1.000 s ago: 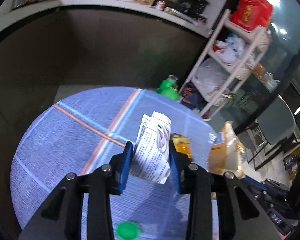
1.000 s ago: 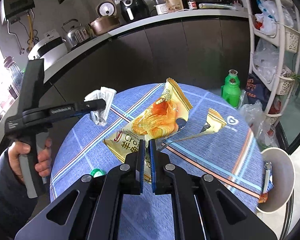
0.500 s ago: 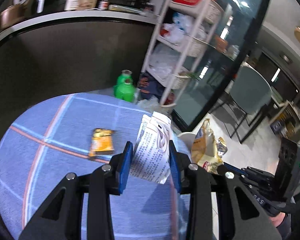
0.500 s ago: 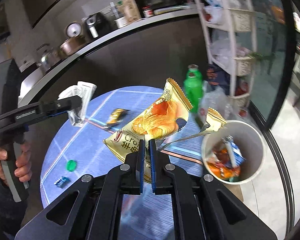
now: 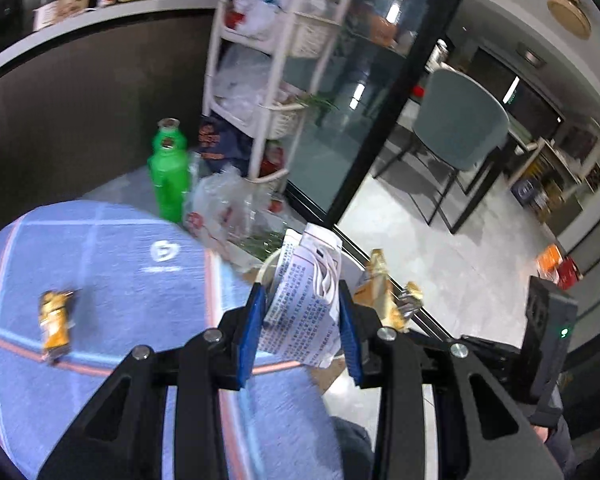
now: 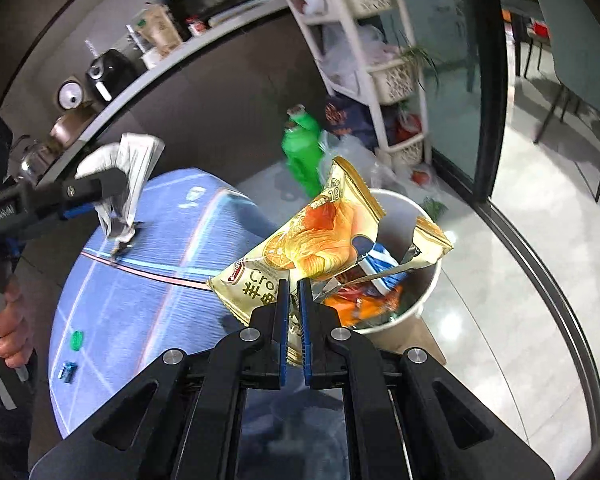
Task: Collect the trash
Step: 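Carry the white paper and croissant wrapper over the bin and release both, then move both tools back over the table toward the small yellow packet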
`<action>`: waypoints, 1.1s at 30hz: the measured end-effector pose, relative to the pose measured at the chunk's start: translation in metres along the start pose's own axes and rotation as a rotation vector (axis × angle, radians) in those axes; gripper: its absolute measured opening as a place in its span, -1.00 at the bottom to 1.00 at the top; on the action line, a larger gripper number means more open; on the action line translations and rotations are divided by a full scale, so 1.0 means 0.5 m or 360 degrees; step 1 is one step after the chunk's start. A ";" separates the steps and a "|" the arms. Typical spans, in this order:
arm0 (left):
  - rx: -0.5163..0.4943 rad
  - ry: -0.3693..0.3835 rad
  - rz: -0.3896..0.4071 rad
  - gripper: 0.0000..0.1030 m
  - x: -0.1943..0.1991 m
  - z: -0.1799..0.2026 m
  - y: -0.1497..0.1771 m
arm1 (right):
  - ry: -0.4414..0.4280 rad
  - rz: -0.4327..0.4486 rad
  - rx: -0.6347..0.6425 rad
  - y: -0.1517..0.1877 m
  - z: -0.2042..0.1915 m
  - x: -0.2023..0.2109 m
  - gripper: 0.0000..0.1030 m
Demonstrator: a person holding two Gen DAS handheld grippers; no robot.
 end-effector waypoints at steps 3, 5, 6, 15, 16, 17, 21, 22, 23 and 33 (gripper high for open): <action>0.0010 0.0037 -0.0077 -0.30 -0.064 0.013 -0.013 | 0.0008 -0.0030 -0.0028 0.000 0.027 -0.032 -0.90; 0.0008 0.0052 -0.0133 -0.30 -0.107 0.018 -0.018 | 0.0012 -0.0052 -0.0047 -0.004 0.044 -0.055 -0.90; 0.0004 0.0047 -0.0149 -0.30 -0.120 0.018 -0.018 | 0.0015 -0.0066 -0.0054 -0.006 0.051 -0.066 -0.90; -0.0150 -0.0211 -0.0197 0.67 -0.221 0.039 -0.023 | 0.0056 -0.0105 0.0030 -0.026 0.074 -0.147 -0.04; -0.0162 -0.0258 -0.0154 0.86 -0.216 0.038 -0.025 | 0.0062 -0.0091 0.0054 -0.025 0.072 -0.148 0.09; -0.0171 -0.0277 -0.0120 0.92 -0.210 0.038 -0.028 | 0.0065 -0.0061 0.0095 -0.022 0.069 -0.147 0.36; -0.0164 -0.0317 -0.0102 0.93 -0.202 0.032 -0.040 | 0.0013 -0.0012 0.0164 -0.016 0.058 -0.134 0.84; -0.0158 -0.0333 -0.0099 0.93 -0.200 0.030 -0.041 | 0.0010 -0.0016 0.0170 -0.015 0.054 -0.132 0.84; -0.0153 -0.0339 -0.0095 0.93 -0.196 0.029 -0.042 | 0.0009 -0.0014 0.0172 -0.016 0.052 -0.129 0.84; -0.0069 -0.0380 0.0025 0.93 -0.093 0.022 -0.030 | -0.0018 0.0059 0.0222 -0.025 -0.001 -0.047 0.84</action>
Point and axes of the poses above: each gripper's, at about its wrist camera, not at the fingertips, and x roughly against the way its jaws point, z to its right, y to its underside, the point moved 1 cm from there along -x, roughly the way its jaws point, and after that the axes turned 11 degrees about y, right-handed, at the moved point
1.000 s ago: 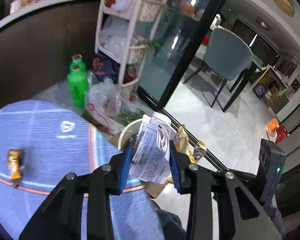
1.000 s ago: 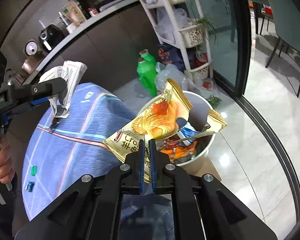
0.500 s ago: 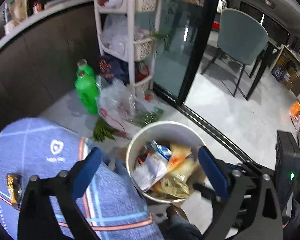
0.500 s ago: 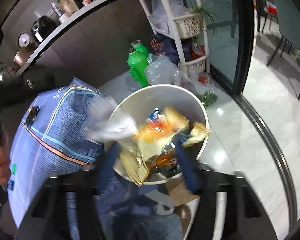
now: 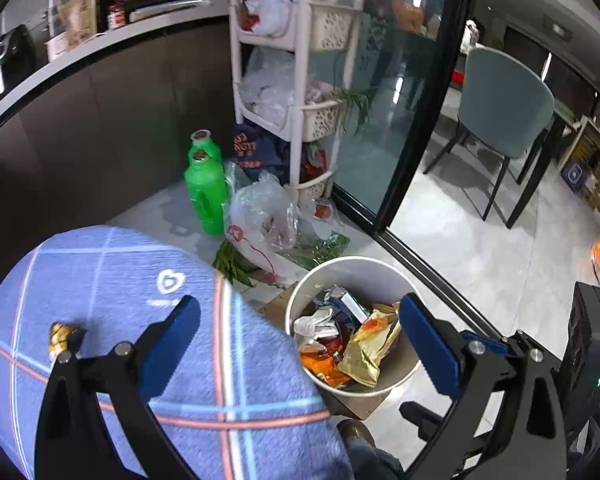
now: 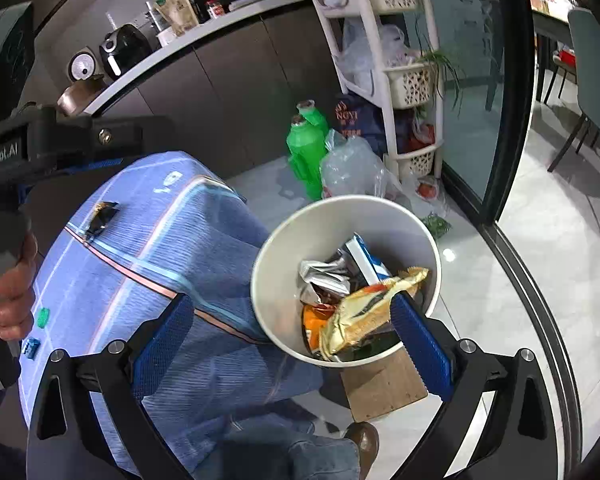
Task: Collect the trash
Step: 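Move both tools back over the table toward the small yellow packet, then grasp the small yellow packet with the right tool while the left tool grasps the blue gum pack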
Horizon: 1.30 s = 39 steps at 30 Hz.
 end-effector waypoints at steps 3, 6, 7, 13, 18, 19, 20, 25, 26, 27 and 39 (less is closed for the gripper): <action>0.0046 -0.0002 0.0042 0.93 0.044 -0.014 0.013 | -0.0020 0.0037 0.0030 -0.005 -0.026 0.033 0.84; 0.0096 -0.0020 0.0073 0.93 0.092 -0.032 0.031 | -0.0029 0.0074 0.0075 -0.009 -0.057 0.064 0.84; 0.0106 -0.0023 0.0082 0.93 0.105 -0.038 0.036 | -0.0033 0.0081 0.0085 -0.009 -0.064 0.070 0.84; 0.0228 -0.0055 0.0099 0.93 0.198 -0.086 0.094 | -0.0082 0.0122 0.0189 -0.008 -0.132 0.119 0.84; 0.0315 -0.0193 0.0067 0.93 0.261 -0.139 0.160 | -0.0148 0.0144 0.0287 -0.007 -0.195 0.144 0.84; 0.0348 -0.0217 0.0059 0.93 0.273 -0.155 0.174 | -0.0161 0.0147 0.0306 -0.007 -0.207 0.147 0.84; 0.0376 -0.0231 0.0055 0.93 0.284 -0.169 0.186 | -0.0177 0.0146 0.0335 -0.007 -0.225 0.148 0.84; 0.0505 -0.0326 0.0071 0.93 0.343 -0.243 0.244 | -0.0235 0.0117 0.0417 -0.002 -0.293 0.140 0.84; 0.0522 -0.0343 0.0081 0.93 0.359 -0.256 0.255 | -0.0265 0.0106 0.0434 0.001 -0.312 0.137 0.84; 0.0541 -0.0361 0.0091 0.93 0.375 -0.270 0.269 | -0.0278 0.0099 0.0445 0.001 -0.324 0.135 0.84; 0.0715 -0.0380 -0.0028 0.82 0.457 -0.388 0.458 | -0.0371 -0.0118 0.0513 -0.050 -0.517 0.003 0.84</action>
Point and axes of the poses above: each gripper's, at about its wrist camera, not at the fingertips, and x roughly against the way its jaws point, z to its right, y to its underside, the point moved 1 cm from there along -x, roughly the way its jaws point, and after that the axes turned 11 degrees about y, right-handed, at the moved point
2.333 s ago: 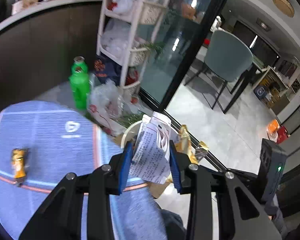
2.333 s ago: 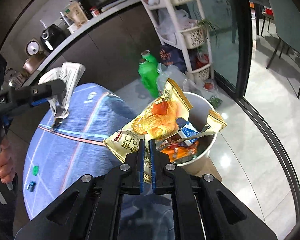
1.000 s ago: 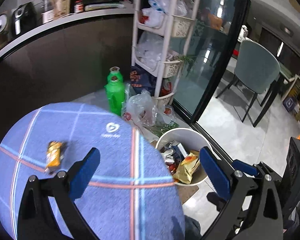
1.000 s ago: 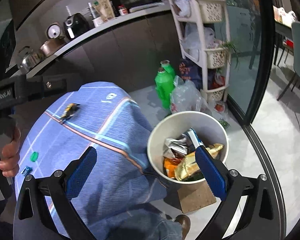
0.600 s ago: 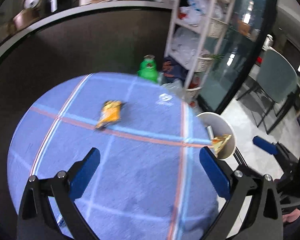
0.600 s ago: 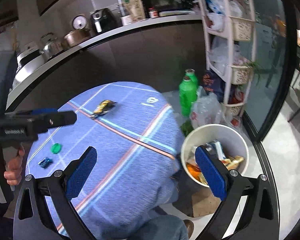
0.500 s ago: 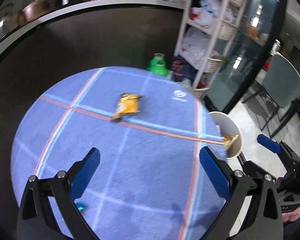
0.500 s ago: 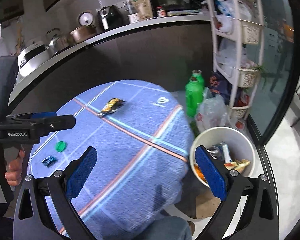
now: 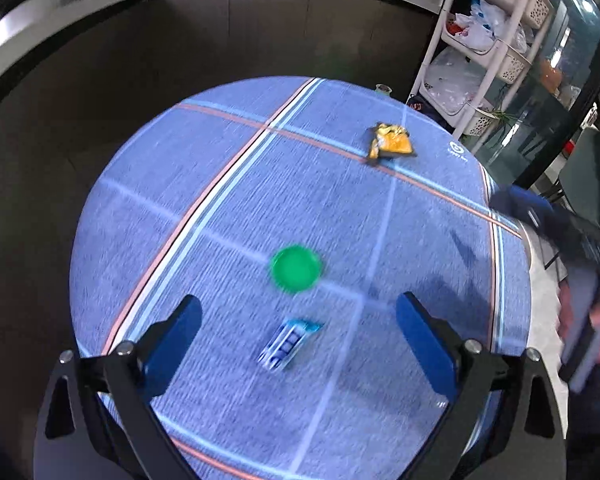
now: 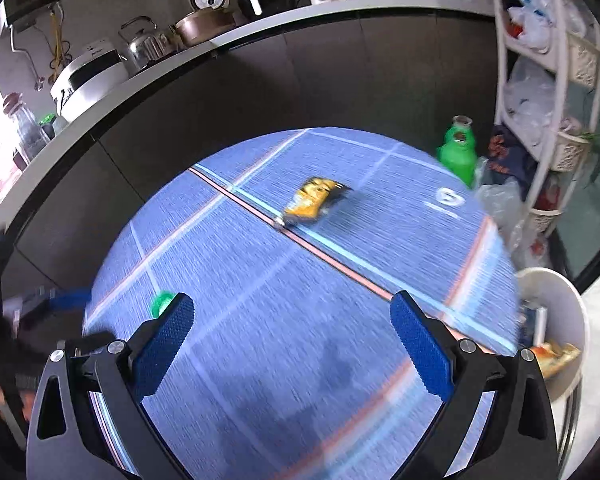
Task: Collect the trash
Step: 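Grasp the small yellow packet with the right tool while the left tool grasps the blue gum pack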
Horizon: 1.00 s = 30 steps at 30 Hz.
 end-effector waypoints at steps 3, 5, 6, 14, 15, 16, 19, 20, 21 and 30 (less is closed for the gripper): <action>0.0013 0.0020 -0.0021 0.70 0.002 -0.027 0.013 | 0.0034 -0.0027 0.0015 -0.032 -0.023 -0.050 0.75; 0.0028 0.0052 -0.0039 0.56 0.001 -0.042 0.022 | 0.0068 -0.0051 0.0029 -0.055 -0.039 -0.087 0.65; 0.0034 0.0076 -0.0049 0.54 -0.001 -0.047 0.024 | 0.0076 -0.0061 0.0036 -0.062 -0.042 -0.100 0.58; -0.0014 0.0207 -0.0172 0.19 -0.031 -0.040 0.048 | 0.0220 -0.0119 0.0015 -0.115 -0.057 -0.196 0.13; -0.0011 0.0214 -0.0178 0.18 -0.035 -0.038 0.049 | 0.0241 -0.0122 0.0024 -0.118 -0.059 -0.203 -0.05; -0.0010 0.0223 -0.0182 0.12 -0.039 -0.038 0.049 | 0.0251 -0.0124 0.0032 -0.119 -0.060 -0.208 -0.19; -0.0011 0.0253 -0.0220 -0.13 -0.060 -0.037 0.045 | 0.0280 -0.0137 0.0058 -0.116 -0.062 -0.213 -0.89; -0.0009 0.0251 -0.0229 -0.18 -0.065 -0.036 0.044 | 0.0255 -0.0129 0.0073 -0.112 -0.064 -0.206 -0.90; -0.0002 0.0242 -0.0236 -0.19 -0.070 -0.038 0.043 | 0.0244 -0.0116 0.0091 -0.107 -0.067 -0.196 -0.92; -0.0029 0.0188 -0.0238 -0.50 -0.093 -0.035 0.028 | 0.0105 -0.0051 0.0102 -0.028 -0.088 -0.093 -0.92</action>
Point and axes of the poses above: each gripper's, at about its wrist camera, not at the fingertips, and x roughly against the way its jaws point, z to its right, y to its underside, the point moved 1 cm from there along -x, roughly the way its jaws point, and after that the axes turned 11 degrees about y, right-handed, at the moved point
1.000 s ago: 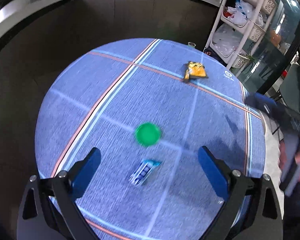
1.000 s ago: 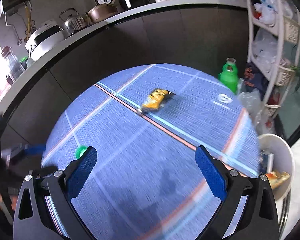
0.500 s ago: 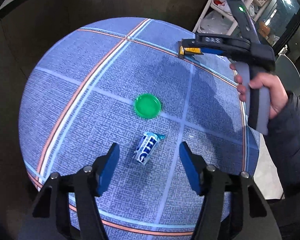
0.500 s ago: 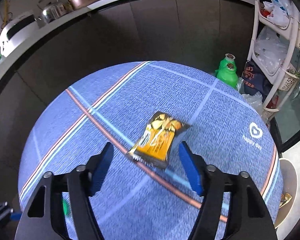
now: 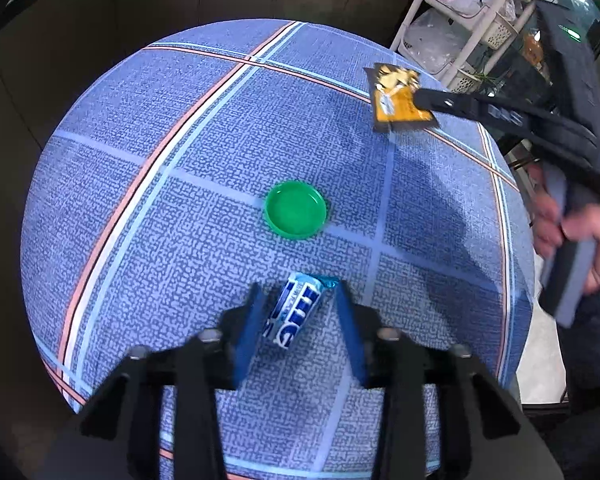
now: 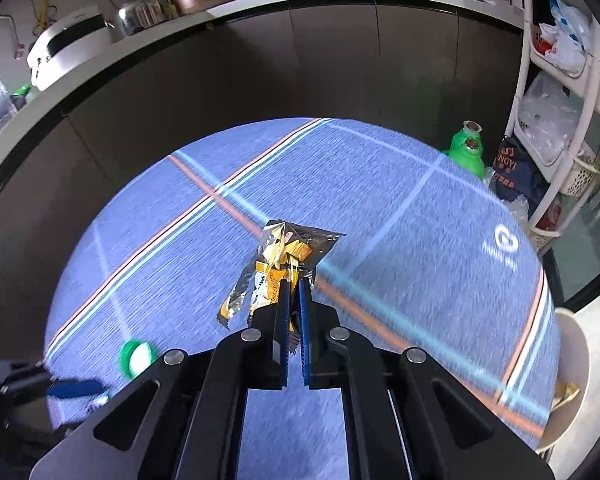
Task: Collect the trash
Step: 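Grasp the small yellow packet with the right tool while the left tool grasps the blue gum pack, then carry the yellow packet and blue gum pack over the bin and open both tools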
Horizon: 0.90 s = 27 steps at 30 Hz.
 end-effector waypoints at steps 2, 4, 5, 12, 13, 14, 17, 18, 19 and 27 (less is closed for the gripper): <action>0.0002 -0.0001 -0.0003 -0.55 -0.003 0.004 -0.001 | -0.0020 0.0001 -0.0035 0.020 0.005 0.017 -0.92; -0.0016 -0.0018 -0.0008 -0.59 -0.005 0.013 0.000 | -0.0034 -0.0001 -0.0058 0.036 0.009 0.031 -0.92; -0.0030 -0.0032 -0.0010 -0.65 -0.006 0.020 0.001 | -0.0036 0.0000 -0.0064 0.046 0.012 0.040 -0.92; -0.0089 -0.0143 0.0112 -0.80 0.023 0.068 -0.006 | -0.0017 0.0050 -0.0075 0.072 0.032 0.095 -0.92; -0.0097 -0.0147 0.0128 -0.81 0.028 0.074 -0.010 | -0.0013 0.0057 -0.0077 0.075 0.035 0.101 -0.92; -0.0122 -0.0161 0.0158 -0.82 0.036 0.088 -0.017 | -0.0007 0.0067 -0.0082 0.078 0.040 0.111 -0.92; -0.0174 -0.0152 0.0213 -0.82 0.045 0.124 -0.040 | 0.0009 0.0096 -0.0109 0.086 0.061 0.134 -0.92; -0.0191 -0.0145 0.0228 -0.82 0.048 0.137 -0.047 | 0.0016 0.0106 -0.0124 0.090 0.070 0.144 -0.92; -0.0210 -0.0138 0.0244 -0.82 0.048 0.152 -0.059 | 0.0021 0.0112 -0.0131 0.092 0.076 0.149 -0.92; -0.0336 -0.0059 0.0324 -0.82 0.043 0.260 -0.115 | 0.0096 0.0171 -0.0235 0.127 0.163 0.199 -0.92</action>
Point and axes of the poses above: each gripper's, at about its wrist camera, not at the fingertips, and x roughly against the way its jaws point, z to its right, y to its underside, the point moved 1 cm from there along -x, roughly the way its jaws point, and after that the axes turned 11 degrees about y, right-handed, at the moved point
